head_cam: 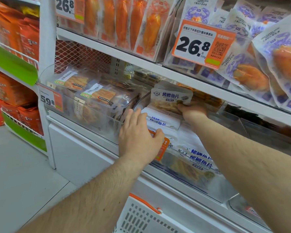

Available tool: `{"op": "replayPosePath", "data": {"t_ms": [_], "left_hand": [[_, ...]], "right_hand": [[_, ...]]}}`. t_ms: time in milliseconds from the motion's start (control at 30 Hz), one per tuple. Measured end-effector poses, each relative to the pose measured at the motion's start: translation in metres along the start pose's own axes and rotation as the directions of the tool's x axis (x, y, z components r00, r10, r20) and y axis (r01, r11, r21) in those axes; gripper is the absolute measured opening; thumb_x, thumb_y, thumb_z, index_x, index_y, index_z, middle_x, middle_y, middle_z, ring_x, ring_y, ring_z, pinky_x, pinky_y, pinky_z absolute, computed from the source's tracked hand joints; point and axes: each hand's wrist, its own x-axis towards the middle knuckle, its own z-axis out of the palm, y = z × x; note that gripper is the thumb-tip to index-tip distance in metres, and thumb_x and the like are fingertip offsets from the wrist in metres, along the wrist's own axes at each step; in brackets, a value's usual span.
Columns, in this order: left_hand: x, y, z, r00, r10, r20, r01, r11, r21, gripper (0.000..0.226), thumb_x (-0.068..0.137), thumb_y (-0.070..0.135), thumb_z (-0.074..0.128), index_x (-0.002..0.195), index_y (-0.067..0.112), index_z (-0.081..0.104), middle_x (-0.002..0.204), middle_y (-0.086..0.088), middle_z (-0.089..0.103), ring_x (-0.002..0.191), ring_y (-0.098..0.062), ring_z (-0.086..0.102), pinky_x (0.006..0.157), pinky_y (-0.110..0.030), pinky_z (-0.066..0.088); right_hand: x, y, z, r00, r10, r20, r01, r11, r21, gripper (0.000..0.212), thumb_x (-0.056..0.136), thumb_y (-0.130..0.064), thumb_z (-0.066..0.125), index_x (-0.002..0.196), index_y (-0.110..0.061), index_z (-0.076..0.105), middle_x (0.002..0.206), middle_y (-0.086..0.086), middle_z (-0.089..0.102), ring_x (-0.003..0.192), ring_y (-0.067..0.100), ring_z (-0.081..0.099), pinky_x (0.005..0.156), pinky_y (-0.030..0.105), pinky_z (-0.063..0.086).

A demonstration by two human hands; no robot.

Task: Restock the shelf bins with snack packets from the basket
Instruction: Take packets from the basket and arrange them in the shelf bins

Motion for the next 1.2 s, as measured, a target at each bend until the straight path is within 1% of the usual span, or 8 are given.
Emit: {"op": "replayPosePath", "data": {"t_ms": [267, 533, 667, 833, 900, 1000, 1100, 1200], "left_hand": [[0.0, 0.0, -0.001, 1.0, -0.006, 0.013, 0.006, 1.0, 0.0, 0.065, 0.094, 0.05, 0.049, 0.149, 0.021, 0.032, 0.163, 0.007, 0.014, 0.15, -0.009, -0.003, 0.12, -0.035, 0.008], [0.002, 0.002, -0.001, 1.0, -0.008, 0.007, 0.007, 1.0, 0.027, 0.065, 0.092, 0.049, 0.049, 0.149, 0.022, 0.033, 0.163, 0.004, 0.015, 0.151, -0.012, 0.001, 0.122, -0.038, 0.004], [-0.001, 0.006, -0.007, 1.0, 0.002, -0.019, 0.0, 0.995, 0.098, 0.061, 0.091, 0.048, 0.053, 0.145, 0.025, 0.039, 0.162, 0.003, 0.018, 0.15, -0.015, 0.006, 0.119, -0.042, 0.0], [-0.005, 0.012, -0.021, 0.961, 0.231, -0.149, -0.211, 0.968, 0.138, 0.032, 0.085, 0.04, 0.063, 0.112, 0.025, 0.059, 0.117, 0.004, 0.054, 0.117, -0.022, 0.043, 0.101, -0.04, 0.028], [-0.01, 0.018, -0.029, 0.96, 0.277, -0.038, -0.276, 0.96, 0.035, 0.012, 0.085, 0.035, 0.063, 0.092, 0.026, 0.058, 0.091, 0.012, 0.057, 0.096, -0.017, 0.054, 0.087, -0.035, 0.041], [-0.021, 0.02, -0.032, 0.91, 0.287, 0.301, -0.297, 0.955, -0.013, 0.015, 0.082, 0.034, 0.062, 0.069, 0.027, 0.057, 0.066, 0.012, 0.059, 0.072, -0.011, 0.058, 0.068, -0.029, 0.048], [-0.035, 0.012, -0.022, 0.742, 0.25, 0.622, -0.345, 0.938, 0.035, 0.015, 0.081, 0.033, 0.062, 0.068, 0.028, 0.059, 0.07, 0.01, 0.064, 0.072, -0.011, 0.06, 0.068, -0.029, 0.051], [-0.047, -0.001, -0.008, 0.568, 0.097, 0.817, -0.387, 0.908, 0.161, 0.007, 0.084, 0.035, 0.064, 0.081, 0.029, 0.064, 0.088, 0.009, 0.068, 0.085, -0.013, 0.062, 0.082, -0.033, 0.053]], "right_hand": [[0.018, 0.008, 0.028, 0.993, 0.111, -0.046, -0.118, 0.968, -0.219, 0.061, 0.084, -0.066, 0.055, 0.121, -0.017, 0.059, 0.119, 0.012, 0.065, 0.11, 0.039, 0.058, 0.1, 0.049, 0.044], [0.006, 0.004, 0.014, 0.991, 0.135, -0.009, -0.135, 0.99, -0.04, 0.045, 0.081, -0.056, 0.072, 0.098, -0.017, 0.056, 0.095, 0.003, 0.065, 0.09, 0.028, 0.063, 0.087, 0.041, 0.056], [-0.003, 0.006, -0.006, 0.991, 0.122, 0.056, -0.114, 0.986, -0.123, 0.037, 0.089, -0.045, 0.065, 0.101, -0.01, 0.059, 0.09, 0.004, 0.062, 0.083, 0.023, 0.062, 0.087, 0.039, 0.055], [-0.048, 0.002, -0.032, 0.998, -0.035, -0.05, 0.038, 0.997, 0.071, 0.005, 0.086, -0.02, 0.067, 0.081, -0.019, 0.068, 0.088, 0.001, 0.07, 0.083, 0.021, 0.065, 0.081, 0.041, 0.059], [-0.075, -0.002, -0.04, 0.986, -0.152, -0.065, 0.16, 0.976, 0.147, 0.012, 0.085, -0.016, 0.066, 0.075, -0.021, 0.071, 0.082, -0.008, 0.069, 0.079, 0.011, 0.064, 0.074, 0.034, 0.058], [-0.118, -0.004, -0.047, 0.959, -0.275, -0.065, 0.282, 0.937, 0.206, 0.019, 0.084, -0.017, 0.066, 0.067, -0.023, 0.071, 0.065, -0.013, 0.066, 0.065, 0.003, 0.059, 0.064, 0.023, 0.05], [-0.155, 0.007, -0.042, 0.95, -0.31, -0.032, 0.306, 0.913, 0.268, 0.015, 0.084, -0.018, 0.068, 0.071, -0.021, 0.074, 0.064, -0.01, 0.066, 0.06, 0.001, 0.055, 0.058, 0.017, 0.045], [-0.181, 0.03, -0.025, 0.95, -0.312, 0.025, 0.289, 0.906, 0.309, 0.02, 0.082, -0.014, 0.068, 0.065, -0.024, 0.07, 0.061, -0.009, 0.064, 0.059, 0.003, 0.053, 0.063, 0.024, 0.046]]}}
